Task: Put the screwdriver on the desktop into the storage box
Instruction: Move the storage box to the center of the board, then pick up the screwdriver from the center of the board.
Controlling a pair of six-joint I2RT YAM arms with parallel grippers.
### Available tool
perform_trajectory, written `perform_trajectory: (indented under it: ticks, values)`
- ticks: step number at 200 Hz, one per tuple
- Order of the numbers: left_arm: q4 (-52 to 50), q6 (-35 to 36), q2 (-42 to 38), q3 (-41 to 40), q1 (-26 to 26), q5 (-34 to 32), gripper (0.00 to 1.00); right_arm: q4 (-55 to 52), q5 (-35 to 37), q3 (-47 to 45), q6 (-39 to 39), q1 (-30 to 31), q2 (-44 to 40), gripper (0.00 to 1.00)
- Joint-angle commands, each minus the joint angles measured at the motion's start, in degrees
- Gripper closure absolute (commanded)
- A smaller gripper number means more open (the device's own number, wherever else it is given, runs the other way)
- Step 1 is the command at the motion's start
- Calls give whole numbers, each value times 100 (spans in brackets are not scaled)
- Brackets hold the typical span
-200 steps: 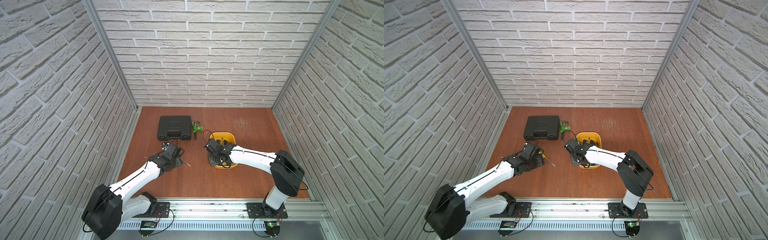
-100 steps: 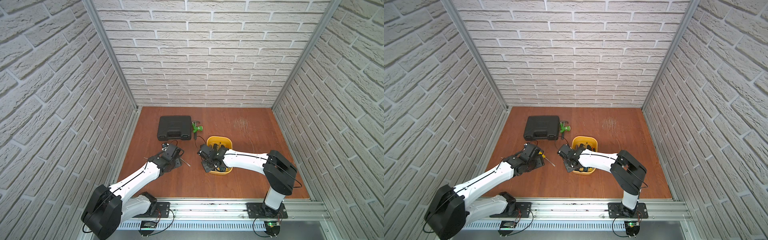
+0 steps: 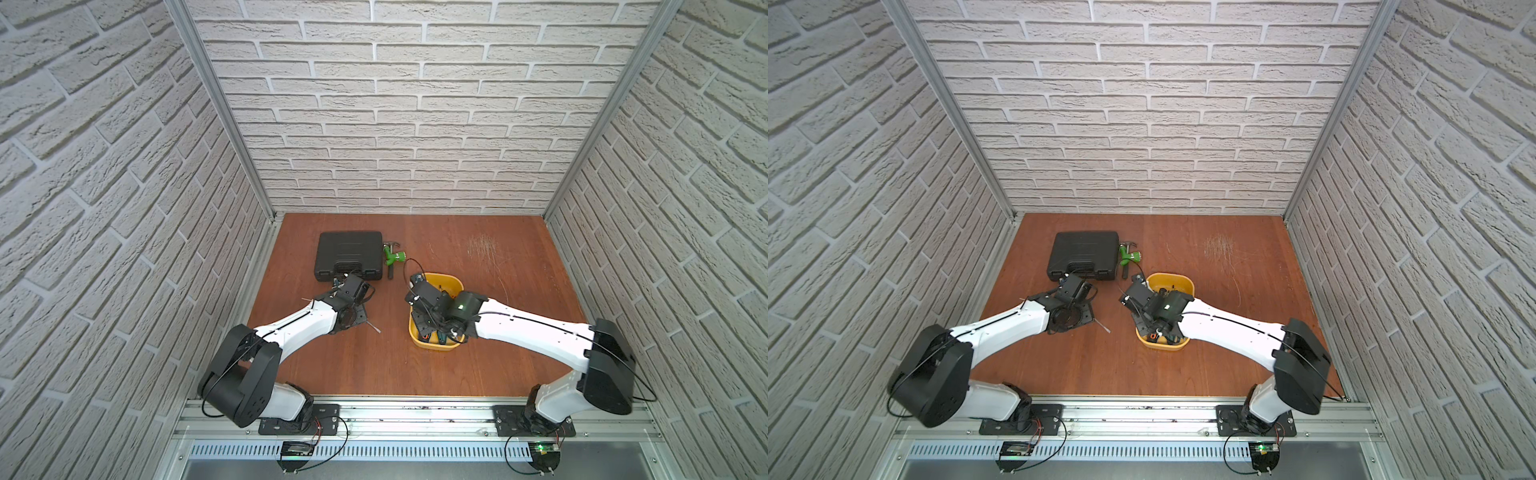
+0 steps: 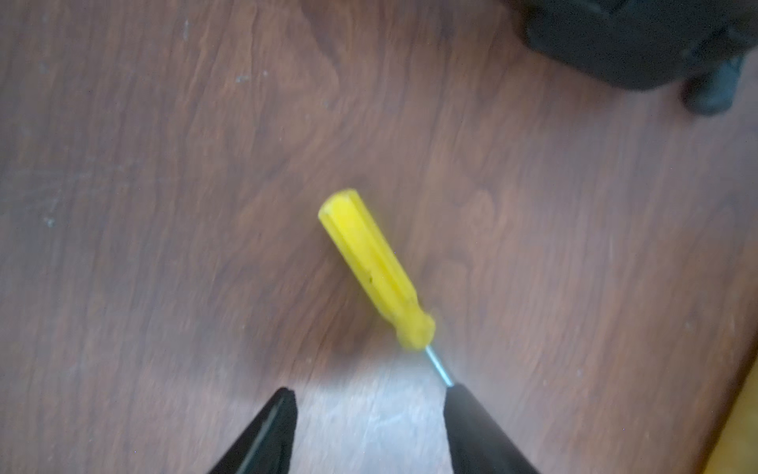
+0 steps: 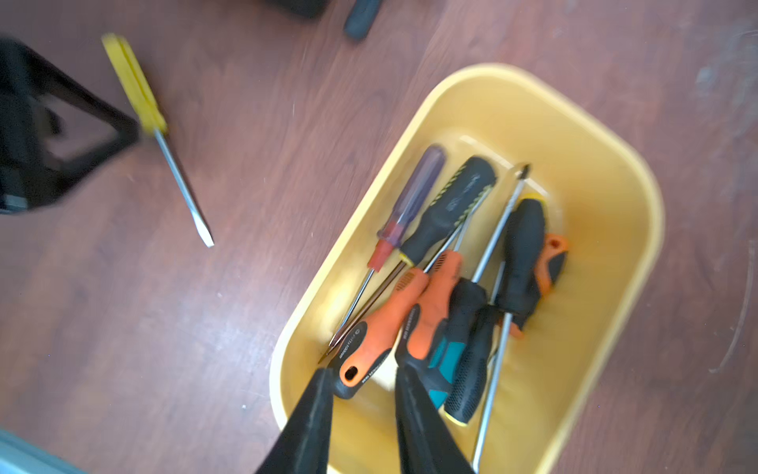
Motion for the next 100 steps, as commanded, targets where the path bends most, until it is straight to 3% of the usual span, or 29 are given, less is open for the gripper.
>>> perform_trajectory:
  ticks: [1,37,100]
  values:
    - [55,190,242,226,86,-132,41,242,274,-468,399,-143,-773,64]
    - [96,287,574,416,145,-229,42,538,113,-963,525,-293,-1706,62]
    - [332,254,1044,483,286,-17,51,646,-69,-1261,568,-339,-2165,62]
